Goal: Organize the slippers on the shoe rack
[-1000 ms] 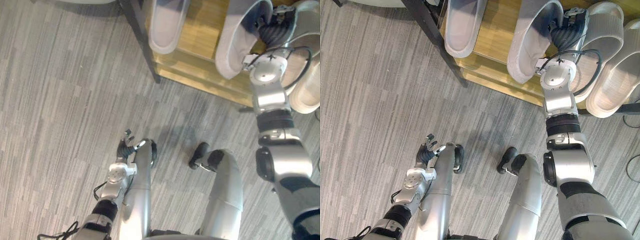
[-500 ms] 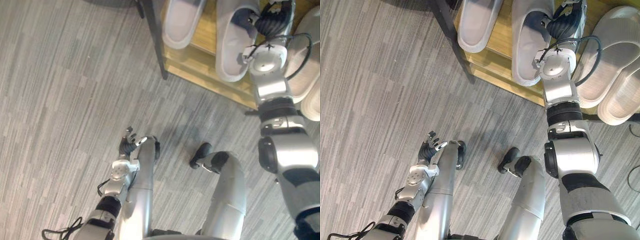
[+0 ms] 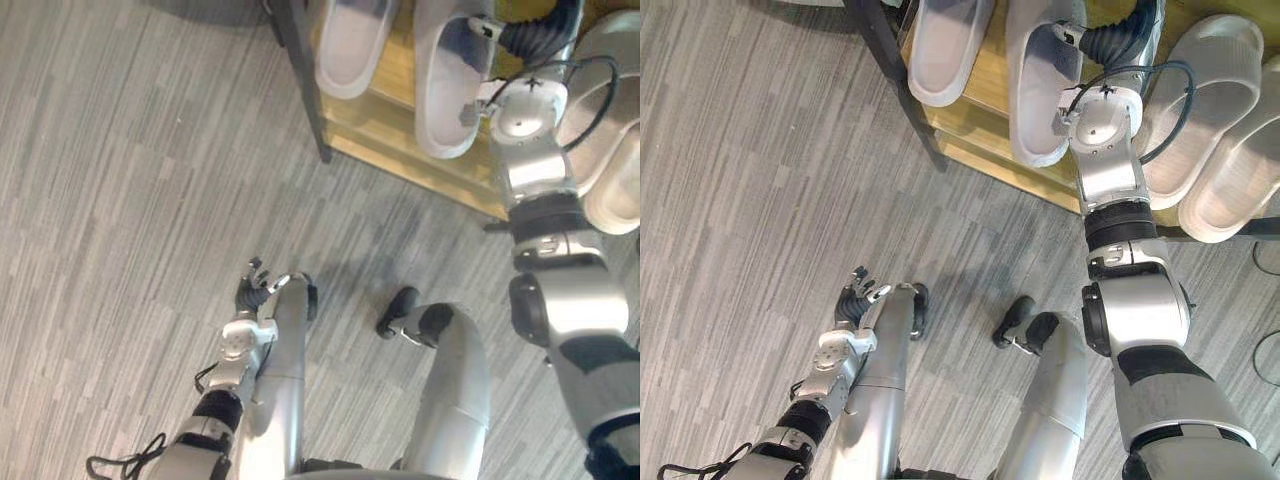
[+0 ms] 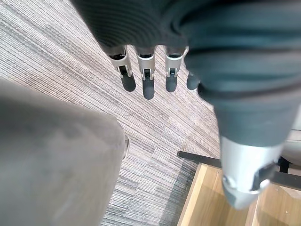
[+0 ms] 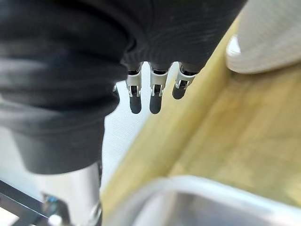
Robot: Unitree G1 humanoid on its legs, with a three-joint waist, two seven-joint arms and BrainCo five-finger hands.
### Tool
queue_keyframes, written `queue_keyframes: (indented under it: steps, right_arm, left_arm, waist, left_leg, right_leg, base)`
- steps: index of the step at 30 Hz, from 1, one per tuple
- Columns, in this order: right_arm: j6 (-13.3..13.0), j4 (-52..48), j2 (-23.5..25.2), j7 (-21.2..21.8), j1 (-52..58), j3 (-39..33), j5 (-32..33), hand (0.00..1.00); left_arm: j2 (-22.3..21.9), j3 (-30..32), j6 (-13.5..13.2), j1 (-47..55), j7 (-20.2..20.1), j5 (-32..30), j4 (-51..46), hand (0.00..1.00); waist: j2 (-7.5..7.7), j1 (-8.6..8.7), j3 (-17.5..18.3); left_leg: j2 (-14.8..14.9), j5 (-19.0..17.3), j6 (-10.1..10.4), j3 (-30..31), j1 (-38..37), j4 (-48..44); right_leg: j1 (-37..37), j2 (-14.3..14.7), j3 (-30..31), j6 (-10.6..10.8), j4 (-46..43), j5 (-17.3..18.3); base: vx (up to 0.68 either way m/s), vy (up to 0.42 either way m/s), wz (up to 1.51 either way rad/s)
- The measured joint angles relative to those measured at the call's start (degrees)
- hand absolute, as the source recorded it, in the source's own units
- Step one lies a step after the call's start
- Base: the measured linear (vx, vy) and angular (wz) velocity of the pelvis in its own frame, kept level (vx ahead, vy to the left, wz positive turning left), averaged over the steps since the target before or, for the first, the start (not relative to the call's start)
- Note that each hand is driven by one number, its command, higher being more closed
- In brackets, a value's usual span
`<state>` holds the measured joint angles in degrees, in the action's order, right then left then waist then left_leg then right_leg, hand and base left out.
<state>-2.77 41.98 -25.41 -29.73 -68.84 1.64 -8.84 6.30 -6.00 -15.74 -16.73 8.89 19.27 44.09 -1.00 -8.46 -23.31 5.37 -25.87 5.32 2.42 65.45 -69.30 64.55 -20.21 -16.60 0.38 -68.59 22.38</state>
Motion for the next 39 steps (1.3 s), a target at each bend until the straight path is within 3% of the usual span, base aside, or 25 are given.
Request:
queue_keyframes:
  steps: [6, 11, 13, 25, 31, 39]
  right_arm:
    - [0.02, -4.61, 2.04, -0.1, 3.75, -1.75, 0.03, 0.0]
    - [-0.91, -10.46, 8.12, -0.35, 9.06, -3.15, 2.36, 0.0]
    - [-1.32, -11.93, 10.16, -0.4, 11.05, -3.76, 3.8, 0.0]
    - [-3.78, -12.38, 18.39, -0.14, 16.77, -8.35, 11.28, 0.0]
    - [-4.21, -12.12, 20.96, 0.14, 17.9, -9.79, 14.74, 0.0]
    - [-5.91, -11.85, 20.93, 1.8, 18.71, -9.98, 19.89, 0.0]
  left_arm:
    - [0.2, 0.43, 0.42, -0.01, -0.01, 0.01, 0.72, 0.0]
    - [0.35, 0.83, 1.25, 0.03, 0.0, -0.02, 1.9, 0.0]
    - [0.35, 1.55, 1.48, 0.08, -0.02, -0.02, 2.26, 0.0]
    - [-0.38, 4.4, 2.3, 0.16, 0.14, -0.08, 2.72, 0.0]
    - [-0.74, 5.23, 2.45, 0.17, 1.01, -0.1, 2.83, 0.0]
    - [-1.58, 6.8, 2.52, 0.08, 1.05, -0.29, 3.8, 0.0]
  waist:
    - [0.37, 0.19, 0.2]
    - [0.41, 0.93, 0.22]
    - [1.09, 0.95, 0.62]
    - [1.71, 1.12, 1.02]
    - [1.75, 0.9, 1.09]
    - [1.7, 0.55, 1.13]
  left_leg:
    - [0.3, 0.09, 0.05, -0.15, -0.87, 0.45]
    - [0.53, 0.1, 0.08, -0.36, -3.1, 1.49]
    - [0.7, 0.22, 0.23, -0.54, -3.49, 2.14]
    - [0.98, 0.47, 0.66, -0.03, -3.99, 2.69]
    - [0.91, 0.52, 0.73, 0.07, -3.94, 2.88]
    - [0.48, 0.79, 1.25, 1.29, -3.42, 3.18]
  right_leg:
    - [-0.71, 0.34, -0.04, -0.39, 0.59, -0.22]
    - [-2.67, 0.67, 0.03, -0.49, 1.46, -0.27]
    - [-2.72, 0.88, 0.21, -0.72, 1.96, -0.41]
    - [-3.76, 1.34, -0.67, -0.82, 2.42, -0.34]
    - [-3.74, 1.3, -0.8, -1.15, 2.43, -0.09]
    - [-3.77, 1.04, -1.73, -1.61, 2.0, 0.64]
  base:
    - [0.0, 0.008, -0.02]
    - [0.0, 0.007, -0.01]
    - [0.01, 0.005, -0.07]
    - [0.0, 0.003, 0.0]
    - [0.0, 0.0, 0.0]
    - [0.01, -0.002, 0.07]
